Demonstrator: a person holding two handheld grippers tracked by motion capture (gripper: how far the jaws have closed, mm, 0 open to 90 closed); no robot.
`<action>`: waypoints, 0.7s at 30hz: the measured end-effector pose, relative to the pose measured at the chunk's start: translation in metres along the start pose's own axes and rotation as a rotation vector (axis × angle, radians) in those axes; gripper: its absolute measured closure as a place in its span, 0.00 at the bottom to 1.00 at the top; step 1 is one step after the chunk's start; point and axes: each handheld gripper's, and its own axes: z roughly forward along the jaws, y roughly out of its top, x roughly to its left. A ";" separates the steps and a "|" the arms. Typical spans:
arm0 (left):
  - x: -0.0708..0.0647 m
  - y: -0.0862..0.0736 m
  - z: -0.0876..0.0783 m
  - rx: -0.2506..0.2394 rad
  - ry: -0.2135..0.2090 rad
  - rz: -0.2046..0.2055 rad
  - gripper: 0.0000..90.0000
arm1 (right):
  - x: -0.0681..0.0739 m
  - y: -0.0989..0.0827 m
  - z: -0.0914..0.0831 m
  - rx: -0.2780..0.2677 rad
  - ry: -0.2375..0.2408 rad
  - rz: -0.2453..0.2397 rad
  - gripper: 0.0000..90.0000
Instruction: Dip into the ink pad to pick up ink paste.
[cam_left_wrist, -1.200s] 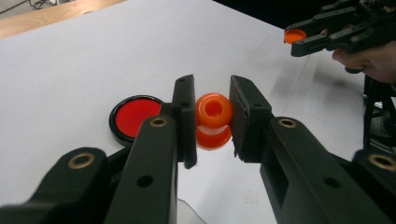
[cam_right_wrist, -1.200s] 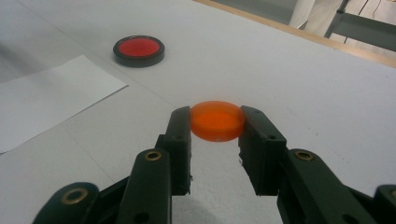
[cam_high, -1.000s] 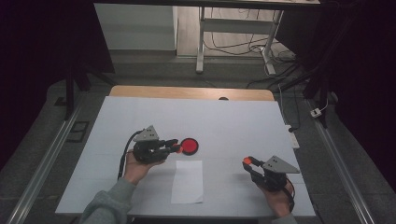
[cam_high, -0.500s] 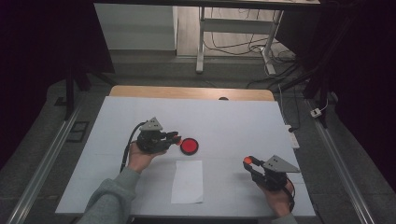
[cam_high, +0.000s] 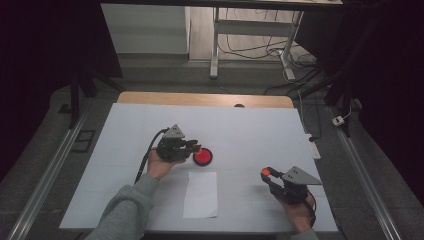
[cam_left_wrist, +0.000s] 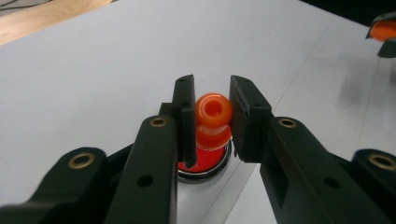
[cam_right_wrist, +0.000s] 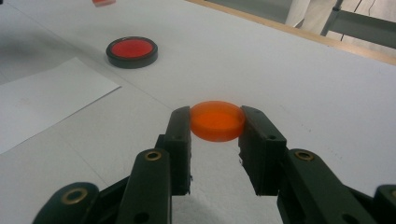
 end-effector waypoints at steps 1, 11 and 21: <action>0.000 0.000 0.001 0.005 0.001 -0.001 0.81 | 0.000 0.000 0.000 0.000 0.000 0.000 0.72; 0.004 -0.003 0.017 0.044 0.005 0.002 0.81 | 0.000 0.000 0.001 0.004 0.001 0.005 0.72; 0.007 -0.002 0.030 0.076 0.010 -0.010 0.81 | 0.000 -0.001 0.002 0.003 0.007 0.002 0.72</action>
